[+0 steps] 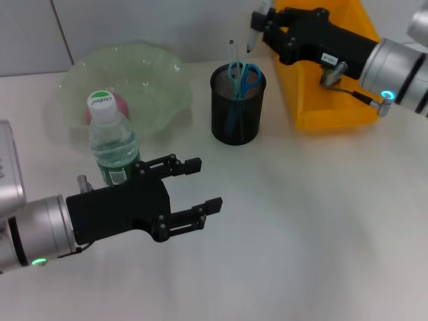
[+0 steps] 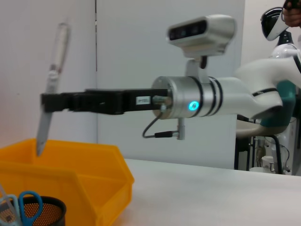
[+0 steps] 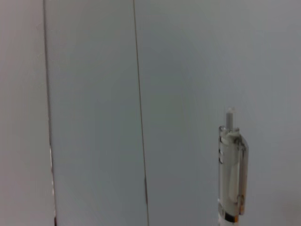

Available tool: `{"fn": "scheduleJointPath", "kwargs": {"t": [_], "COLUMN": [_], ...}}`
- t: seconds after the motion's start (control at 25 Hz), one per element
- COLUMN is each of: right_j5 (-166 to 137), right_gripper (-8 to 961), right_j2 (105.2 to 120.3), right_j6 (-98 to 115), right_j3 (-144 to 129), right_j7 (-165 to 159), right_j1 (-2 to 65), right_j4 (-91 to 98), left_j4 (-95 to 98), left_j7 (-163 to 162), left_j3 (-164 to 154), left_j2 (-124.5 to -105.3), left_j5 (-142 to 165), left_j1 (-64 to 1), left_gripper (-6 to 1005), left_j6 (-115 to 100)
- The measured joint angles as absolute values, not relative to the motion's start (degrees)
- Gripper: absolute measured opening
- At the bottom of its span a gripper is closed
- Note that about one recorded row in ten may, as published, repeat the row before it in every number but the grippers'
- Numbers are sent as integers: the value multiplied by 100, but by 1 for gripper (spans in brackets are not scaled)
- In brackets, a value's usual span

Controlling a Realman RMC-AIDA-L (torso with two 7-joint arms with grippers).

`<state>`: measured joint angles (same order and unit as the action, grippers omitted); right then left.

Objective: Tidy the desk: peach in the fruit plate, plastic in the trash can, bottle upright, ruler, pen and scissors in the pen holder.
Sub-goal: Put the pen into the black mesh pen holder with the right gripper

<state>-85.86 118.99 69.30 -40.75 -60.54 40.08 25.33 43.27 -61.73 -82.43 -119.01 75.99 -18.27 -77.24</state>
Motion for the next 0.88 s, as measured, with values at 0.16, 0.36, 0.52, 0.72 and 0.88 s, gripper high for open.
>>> {"fn": "scheduleJointPath", "kwargs": {"t": [0.16,0.36,0.52,0.72,0.88], "right_j5": [-8595,-8555,-8546,-8540,-8542], "right_gripper": [227,234,240,247,252], "right_j2": [11900,11913,11926,11943,11944], "right_j6": [6196,5526,5360,5227,5035], "right_j3": [-4858,-5403,-5537,-5668,-5814], "right_j7": [-6720,-6949,-6961,-7030,-7039], "right_j1": [4066,4197,4286,4362,4372], "right_j4": [2730,2733,2675,2631,2578], "left_j4": [4229,4209,4177,4176,4208], "left_j7": [-6091,-6136,-6118,-6166,-6249], "left_j3": [-8405,-8485,-8493,-8496,-8499], "left_j2": [-11900,-11900,-11900,-11900,-11899], "left_j5": [7457,7442,7440,7435,7418], "left_j1": [-1812,-1794,-1793,-1798,-1806], "left_gripper": [780,788,793,797,797], "left_j6": [-7662,-7552,-7532,-7548,-7580]}}
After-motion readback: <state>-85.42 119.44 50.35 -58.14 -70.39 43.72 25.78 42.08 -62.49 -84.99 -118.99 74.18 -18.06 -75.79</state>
